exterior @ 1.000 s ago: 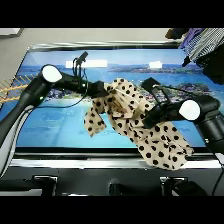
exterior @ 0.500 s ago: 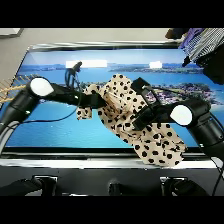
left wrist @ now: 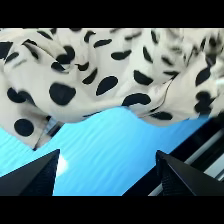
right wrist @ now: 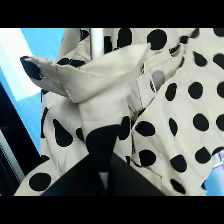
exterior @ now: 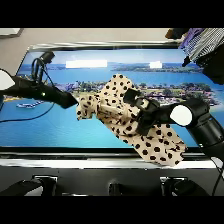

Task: Fold the clothes and pants, and hang the long-sleeved shirts on hangers.

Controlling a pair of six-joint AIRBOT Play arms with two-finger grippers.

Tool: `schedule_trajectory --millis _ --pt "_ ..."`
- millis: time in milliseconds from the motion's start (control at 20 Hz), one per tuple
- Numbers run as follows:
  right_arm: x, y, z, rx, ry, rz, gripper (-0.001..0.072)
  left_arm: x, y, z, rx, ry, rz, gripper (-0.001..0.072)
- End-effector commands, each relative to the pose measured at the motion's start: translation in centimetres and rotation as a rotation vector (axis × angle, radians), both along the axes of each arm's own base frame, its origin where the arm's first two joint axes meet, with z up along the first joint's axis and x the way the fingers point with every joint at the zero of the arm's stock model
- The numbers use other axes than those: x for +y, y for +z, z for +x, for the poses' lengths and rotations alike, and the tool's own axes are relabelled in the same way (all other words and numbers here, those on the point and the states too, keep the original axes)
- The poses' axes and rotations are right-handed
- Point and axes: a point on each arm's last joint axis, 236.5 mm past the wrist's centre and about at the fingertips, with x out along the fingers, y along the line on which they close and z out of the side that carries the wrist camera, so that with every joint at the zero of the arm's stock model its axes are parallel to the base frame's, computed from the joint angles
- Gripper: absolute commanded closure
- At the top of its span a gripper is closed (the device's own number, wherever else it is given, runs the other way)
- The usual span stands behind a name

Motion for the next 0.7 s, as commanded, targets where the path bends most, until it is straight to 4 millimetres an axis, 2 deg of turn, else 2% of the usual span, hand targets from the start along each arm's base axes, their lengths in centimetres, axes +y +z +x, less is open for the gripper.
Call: schedule_trajectory --millis 0,200,300,350,450,550,600,650 --pt "1.0 0.2 -0.9 -0.022 0.135 0.000 0.0687 0.5 -3.1 -2.3 -0.069 -0.318 0.139 0.0042" --pt "1.3 0.3 -1.1 -0.023 0.152 0.008 0.0687 -2.2 -6.1 -2.1 -0.235 -0.533 0.186 0.0042" --pt "1.4 0.3 -1.1 -0.020 0.152 0.017 0.0687 -3.0 -7.3 -1.9 -0.255 -0.556 0.193 0.0046" --pt "1.7 0.4 -1.3 -0.016 0.154 0.028 0.0687 -3.2 -7.9 -1.8 -0.248 -0.556 0.193 0.0126" --pt "2.2 0.6 -1.6 -0.006 0.158 0.052 0.0687 -3.3 -9.2 -1.4 -0.223 -0.558 0.195 0.0398" --pt "2.7 0.8 -1.9 0.006 0.161 0.079 0.0687 -3.4 -10.1 -1.0 -0.213 -0.553 0.197 0.0481" --pt "2.8 0.9 -2.0 0.010 0.162 0.086 0.0686 -3.5 -10.3 -0.8 -0.214 -0.549 0.195 0.0628" --pt "2.9 0.9 -2.0 0.011 0.162 0.089 0.0687 -3.5 -10.3 -0.7 -0.229 -0.566 0.200 0.0683"
